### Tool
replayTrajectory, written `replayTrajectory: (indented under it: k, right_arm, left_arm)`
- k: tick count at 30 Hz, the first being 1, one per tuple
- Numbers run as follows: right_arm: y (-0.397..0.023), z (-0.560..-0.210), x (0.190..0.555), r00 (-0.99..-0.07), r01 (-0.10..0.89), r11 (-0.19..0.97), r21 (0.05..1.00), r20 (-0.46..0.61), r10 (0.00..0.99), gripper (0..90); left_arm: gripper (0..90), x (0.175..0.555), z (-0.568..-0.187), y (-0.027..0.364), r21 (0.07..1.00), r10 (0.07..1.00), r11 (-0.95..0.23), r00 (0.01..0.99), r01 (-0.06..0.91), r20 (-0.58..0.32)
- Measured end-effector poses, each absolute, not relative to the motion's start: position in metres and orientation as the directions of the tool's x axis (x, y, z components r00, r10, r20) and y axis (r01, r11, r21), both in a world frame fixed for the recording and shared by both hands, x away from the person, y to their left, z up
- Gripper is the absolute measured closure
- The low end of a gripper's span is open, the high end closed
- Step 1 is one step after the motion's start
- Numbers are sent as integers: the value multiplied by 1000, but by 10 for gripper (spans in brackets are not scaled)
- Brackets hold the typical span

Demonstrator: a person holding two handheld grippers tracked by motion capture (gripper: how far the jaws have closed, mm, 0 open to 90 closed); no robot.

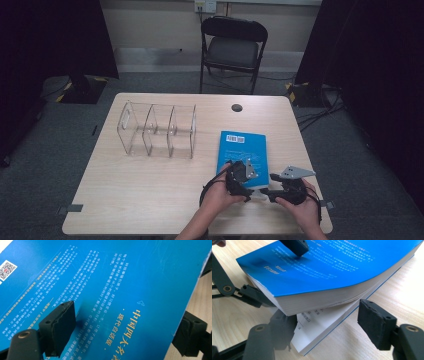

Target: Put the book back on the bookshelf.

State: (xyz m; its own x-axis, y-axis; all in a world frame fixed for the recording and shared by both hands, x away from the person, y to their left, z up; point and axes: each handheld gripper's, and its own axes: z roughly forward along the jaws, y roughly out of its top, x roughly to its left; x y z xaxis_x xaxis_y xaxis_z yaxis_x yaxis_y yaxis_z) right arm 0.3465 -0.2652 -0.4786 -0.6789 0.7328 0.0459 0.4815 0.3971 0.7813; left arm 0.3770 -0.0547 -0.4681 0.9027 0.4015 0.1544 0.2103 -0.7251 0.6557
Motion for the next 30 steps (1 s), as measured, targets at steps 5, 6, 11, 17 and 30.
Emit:
replayTrajectory:
  k: [5,6,11,17,30]
  right_arm:
    - [-266,-479,348,-674,499,376,781,77,734,322]
    - [-265,-478,347,-672,498,378,780,73,737,323]
    - [-264,-475,347,-667,501,371,782,75,741,323]
    - [-263,-472,346,-666,497,370,785,71,742,328]
    - [-271,-475,346,-668,508,347,788,107,736,323]
  left_arm:
    - [145,378,-468,-54,663,404,-717,904,216,142]
    - [138,378,-469,-54,672,410,-706,903,224,130]
    - [103,378,-471,-60,668,410,-714,898,209,158]
    - [151,380,-470,-64,656,412,-727,892,201,184]
    - [242,378,-472,-60,684,351,-720,912,118,212]
